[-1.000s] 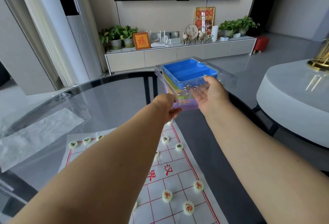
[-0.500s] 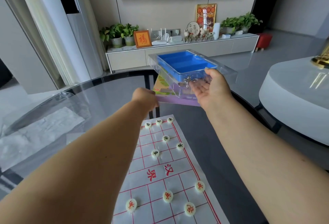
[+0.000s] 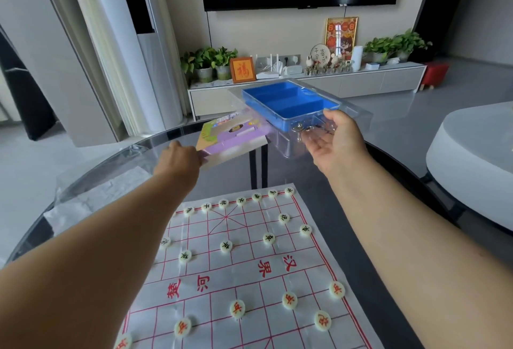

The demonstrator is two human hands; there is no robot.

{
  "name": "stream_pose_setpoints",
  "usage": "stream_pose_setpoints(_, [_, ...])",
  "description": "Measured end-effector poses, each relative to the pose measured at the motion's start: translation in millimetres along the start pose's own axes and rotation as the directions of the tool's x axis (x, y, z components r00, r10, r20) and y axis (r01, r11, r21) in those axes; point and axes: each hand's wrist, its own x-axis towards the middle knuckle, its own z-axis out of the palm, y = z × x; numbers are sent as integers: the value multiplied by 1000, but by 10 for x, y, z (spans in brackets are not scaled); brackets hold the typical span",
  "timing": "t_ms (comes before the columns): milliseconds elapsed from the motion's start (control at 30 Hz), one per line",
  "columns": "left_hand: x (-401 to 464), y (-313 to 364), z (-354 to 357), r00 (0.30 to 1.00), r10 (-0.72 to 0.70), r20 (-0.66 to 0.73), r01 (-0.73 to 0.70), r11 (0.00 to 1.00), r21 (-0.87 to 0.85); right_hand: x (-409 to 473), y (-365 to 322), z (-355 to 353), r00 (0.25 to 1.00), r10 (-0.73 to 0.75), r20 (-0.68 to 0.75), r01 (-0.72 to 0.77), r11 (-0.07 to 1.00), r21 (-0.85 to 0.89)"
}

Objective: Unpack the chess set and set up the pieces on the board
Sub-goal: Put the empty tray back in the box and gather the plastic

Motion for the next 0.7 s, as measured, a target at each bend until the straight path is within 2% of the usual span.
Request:
stream_pose_setpoints(100, [-9,-36,-91,999,35,-19,-34,998,52,-15,-22,-5,999,-29,-17,29,999,34])
stream_pose_setpoints(233, [66,-91,-212,998,-5,-62,4,1000,-10,46,-54,-72,996,-60,-66,63,997,46])
stream_pose_setpoints(367, [59,-133,-340,989,41,-140,-30,996,84,113,-46,-164,993,-60,-103,60,998,-5])
stream_pose_setpoints(467, [26,-127,-413,969,172,-176,-148,979,142,116,-24,-223,992,-61,-114,56,997,-48])
stream_pose_setpoints(567, [-13,-151,-462,923,317,-219,-304,948,90,108,2,-269,989,-58,-138,47,995,-83])
stream_pose_setpoints(700, [-136,-232,-519,859,488,-155,-485,872,61,96,49,-314,981,-47,-189,22,991,-130])
